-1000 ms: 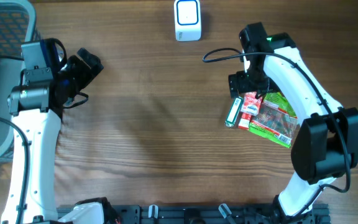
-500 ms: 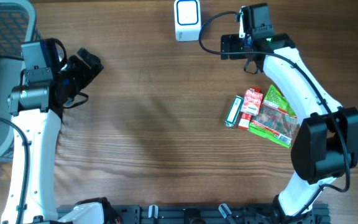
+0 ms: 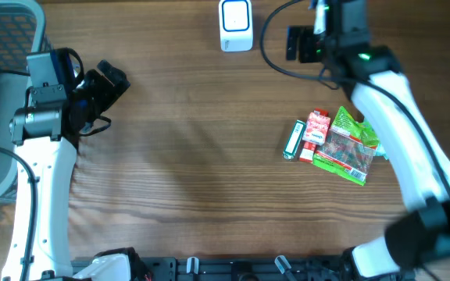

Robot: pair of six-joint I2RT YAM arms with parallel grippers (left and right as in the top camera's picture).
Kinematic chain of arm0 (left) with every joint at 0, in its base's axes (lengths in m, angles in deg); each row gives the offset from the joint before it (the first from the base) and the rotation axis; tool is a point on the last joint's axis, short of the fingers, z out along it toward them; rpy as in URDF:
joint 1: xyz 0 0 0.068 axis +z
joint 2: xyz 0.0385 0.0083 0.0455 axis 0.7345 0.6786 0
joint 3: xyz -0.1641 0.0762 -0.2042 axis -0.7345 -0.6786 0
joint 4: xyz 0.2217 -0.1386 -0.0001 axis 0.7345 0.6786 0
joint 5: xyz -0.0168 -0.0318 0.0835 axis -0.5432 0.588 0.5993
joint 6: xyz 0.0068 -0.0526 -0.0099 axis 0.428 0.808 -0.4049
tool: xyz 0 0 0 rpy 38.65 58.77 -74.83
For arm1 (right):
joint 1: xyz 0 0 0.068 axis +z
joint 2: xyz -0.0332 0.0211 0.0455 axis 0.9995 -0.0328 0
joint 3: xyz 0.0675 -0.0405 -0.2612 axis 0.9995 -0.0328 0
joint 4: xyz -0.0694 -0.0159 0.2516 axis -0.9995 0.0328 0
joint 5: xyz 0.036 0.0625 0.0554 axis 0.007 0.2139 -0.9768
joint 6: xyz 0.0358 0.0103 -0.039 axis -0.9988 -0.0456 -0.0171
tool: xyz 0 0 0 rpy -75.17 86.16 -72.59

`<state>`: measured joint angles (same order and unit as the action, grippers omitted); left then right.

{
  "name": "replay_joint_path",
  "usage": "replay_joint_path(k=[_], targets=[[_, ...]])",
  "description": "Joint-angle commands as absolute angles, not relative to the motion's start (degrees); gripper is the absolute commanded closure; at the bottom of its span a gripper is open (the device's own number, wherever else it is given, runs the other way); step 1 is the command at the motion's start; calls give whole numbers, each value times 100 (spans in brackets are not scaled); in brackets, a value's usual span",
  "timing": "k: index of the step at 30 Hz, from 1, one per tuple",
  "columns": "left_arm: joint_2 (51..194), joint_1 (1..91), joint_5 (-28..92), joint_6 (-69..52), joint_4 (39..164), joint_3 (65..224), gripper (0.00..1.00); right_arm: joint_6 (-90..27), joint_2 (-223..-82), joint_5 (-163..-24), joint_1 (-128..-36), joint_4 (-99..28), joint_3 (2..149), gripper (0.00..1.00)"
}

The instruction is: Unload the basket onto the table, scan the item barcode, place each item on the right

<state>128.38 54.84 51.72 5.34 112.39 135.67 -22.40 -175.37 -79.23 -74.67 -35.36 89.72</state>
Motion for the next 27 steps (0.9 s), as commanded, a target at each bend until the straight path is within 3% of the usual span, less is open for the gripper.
replay_joint_path(k=[1,15,20,27], targets=[[12781,5495,5222,490,11228,13572,0,-2218,-16633,-7965,-7458,-3554,8990,0],[12781,5495,5222,490,11228,13572,0,-2048,-13787,-7737,-7458,-2970,8990,0],[12781,5495,5222,490,11228,13572,0,-2050,-12294,-7726,-7460,-1604,8913,0],[12781,5495,5222,490,11228,13572,0,-2059,-10379,-7728,-7570,-1477,7259,0]])
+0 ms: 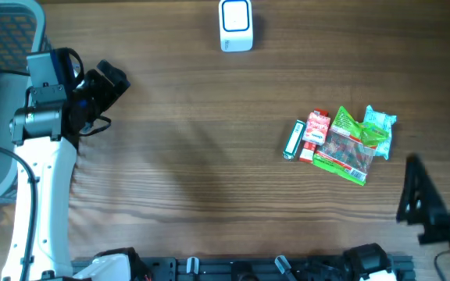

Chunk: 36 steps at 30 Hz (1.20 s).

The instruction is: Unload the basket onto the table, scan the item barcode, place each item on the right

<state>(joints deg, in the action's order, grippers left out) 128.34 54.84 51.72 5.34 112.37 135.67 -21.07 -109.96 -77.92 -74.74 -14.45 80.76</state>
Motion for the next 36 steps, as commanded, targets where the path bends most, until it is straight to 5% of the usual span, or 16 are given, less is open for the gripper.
replay_joint_path(k=[1,15,26,36], targets=[[12781,5495,5222,490,11228,13572,0,-2070,-10065,-7728,-7627,-1617,6839,0],[12781,5495,5222,490,11228,13572,0,-1517,-8384,-9040,-8302,-8535,2022,0],[12781,5495,5222,490,11228,13572,0,-2658,-8187,-9081,-8392,-8727,179,0],[12781,5495,5222,490,11228,13572,0,-2314,-8185,-9033,-8385,-6819,157,0]])
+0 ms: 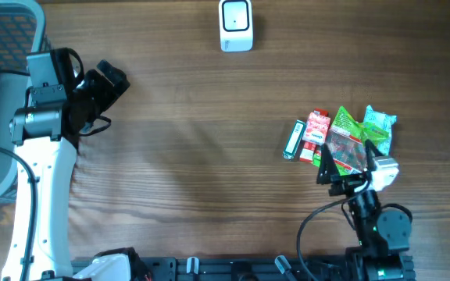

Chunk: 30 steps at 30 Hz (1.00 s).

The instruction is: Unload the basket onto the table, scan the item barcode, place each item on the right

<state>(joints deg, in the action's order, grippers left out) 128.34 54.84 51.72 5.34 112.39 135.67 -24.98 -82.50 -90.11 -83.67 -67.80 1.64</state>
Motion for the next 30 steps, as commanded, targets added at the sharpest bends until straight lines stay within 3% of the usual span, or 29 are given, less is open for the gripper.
replay_joint_path(k=[1,30], targets=[[12781,5495,5222,490,11228,13572,0,-2181,-8185,-9038,-8385,-6821,157,0],[12781,5495,5222,490,11228,13572,0,-1914,-8187,-9033,-8385,-6819,160,0]])
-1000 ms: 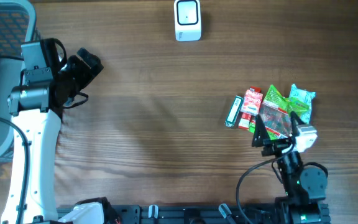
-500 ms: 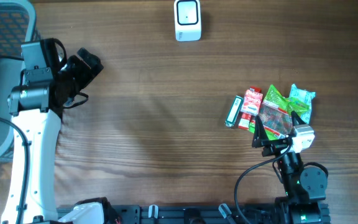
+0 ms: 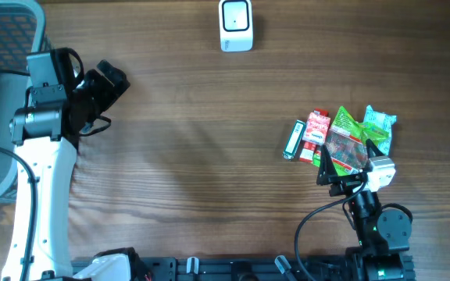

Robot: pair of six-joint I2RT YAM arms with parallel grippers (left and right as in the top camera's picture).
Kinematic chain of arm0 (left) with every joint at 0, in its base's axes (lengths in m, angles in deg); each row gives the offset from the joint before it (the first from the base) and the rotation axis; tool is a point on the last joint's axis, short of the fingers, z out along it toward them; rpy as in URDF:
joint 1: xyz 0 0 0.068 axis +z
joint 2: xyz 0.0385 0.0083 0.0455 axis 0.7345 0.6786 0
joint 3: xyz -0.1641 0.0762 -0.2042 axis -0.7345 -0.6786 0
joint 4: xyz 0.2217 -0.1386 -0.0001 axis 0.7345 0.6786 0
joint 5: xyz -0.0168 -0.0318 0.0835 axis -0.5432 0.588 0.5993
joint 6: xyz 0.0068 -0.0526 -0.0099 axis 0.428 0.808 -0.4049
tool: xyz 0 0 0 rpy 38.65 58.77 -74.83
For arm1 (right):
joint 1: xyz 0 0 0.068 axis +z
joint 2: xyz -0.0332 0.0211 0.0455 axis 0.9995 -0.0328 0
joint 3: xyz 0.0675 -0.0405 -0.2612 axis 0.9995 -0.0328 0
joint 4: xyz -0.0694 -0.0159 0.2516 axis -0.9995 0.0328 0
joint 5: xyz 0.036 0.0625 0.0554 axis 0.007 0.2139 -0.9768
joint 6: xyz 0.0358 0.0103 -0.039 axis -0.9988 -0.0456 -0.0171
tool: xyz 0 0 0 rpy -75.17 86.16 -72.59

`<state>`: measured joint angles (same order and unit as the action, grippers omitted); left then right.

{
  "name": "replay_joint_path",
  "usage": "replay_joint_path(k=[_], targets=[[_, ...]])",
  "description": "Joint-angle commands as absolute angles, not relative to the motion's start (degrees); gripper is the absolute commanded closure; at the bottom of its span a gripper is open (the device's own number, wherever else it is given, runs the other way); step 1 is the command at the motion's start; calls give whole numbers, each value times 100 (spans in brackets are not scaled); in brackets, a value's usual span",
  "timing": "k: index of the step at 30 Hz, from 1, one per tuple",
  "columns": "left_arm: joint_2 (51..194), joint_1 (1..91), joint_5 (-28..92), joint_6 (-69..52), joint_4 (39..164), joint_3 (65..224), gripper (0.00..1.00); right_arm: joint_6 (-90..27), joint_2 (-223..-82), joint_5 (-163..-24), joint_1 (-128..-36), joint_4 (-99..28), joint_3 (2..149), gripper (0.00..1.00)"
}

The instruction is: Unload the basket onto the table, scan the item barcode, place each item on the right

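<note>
A white scanner with a blue face (image 3: 235, 25) stands at the far edge of the table. At the right lies a small pile: a slim green-white pack (image 3: 293, 140), a red-white pack (image 3: 316, 126), a green-red bag (image 3: 344, 142) and a teal packet (image 3: 380, 123). My right gripper (image 3: 348, 158) hovers at the near edge of the green-red bag with its fingers spread and nothing between them. At the left, far from the pile, my left gripper (image 3: 108, 82) points toward the table's middle; its jaws are not clear from above.
A grey mesh basket (image 3: 6, 23) sits in the far left corner, behind the left arm. The right arm's black cable (image 3: 307, 226) loops over the near table edge. A black rail runs along the front edge (image 3: 233, 265).
The right gripper has barely shifted and still stands open at the near edge of the green-red bag. The items, the scanner and the left arm are where they were.
The right arm first reached across the far right of the table near the scanner, hiding the teal packet. Then it was pulled back at the near right corner, the pile fully showing. After that it stood open at the pile's near edge, as now.
</note>
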<state>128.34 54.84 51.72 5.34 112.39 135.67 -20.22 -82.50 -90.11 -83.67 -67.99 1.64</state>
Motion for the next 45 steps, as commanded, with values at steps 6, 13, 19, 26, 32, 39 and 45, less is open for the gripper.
replay_joint_path(k=[6,13,19,26,32,39,45], targets=[[12266,5488,5222,490,11231,13572,0,-1914,-8187,-9033,-8385,-6819,160,0],[10196,5491,5222,490,11228,13572,0,-1919,-8187,-9033,-8385,-6819,160,0],[8454,5488,5222,490,11349,13572,0,-1917,-8194,-9033,-8385,-6819,160,0],[7044,5473,5480,488,13027,13014,0,-1917,-8194,-9036,-8385,-6819,160,0],[5800,5449,5650,490,12758,11924,0,-1917,-8194,-9036,-8385,-6819,160,0],[5088,5397,5607,490,10385,10383,0,-1917,-8194,-9036,-8385,-6819,160,0],[5088,5172,5613,483,7550,9299,0,-1917,-8194,-9033,-8385,-6819,160,0]])
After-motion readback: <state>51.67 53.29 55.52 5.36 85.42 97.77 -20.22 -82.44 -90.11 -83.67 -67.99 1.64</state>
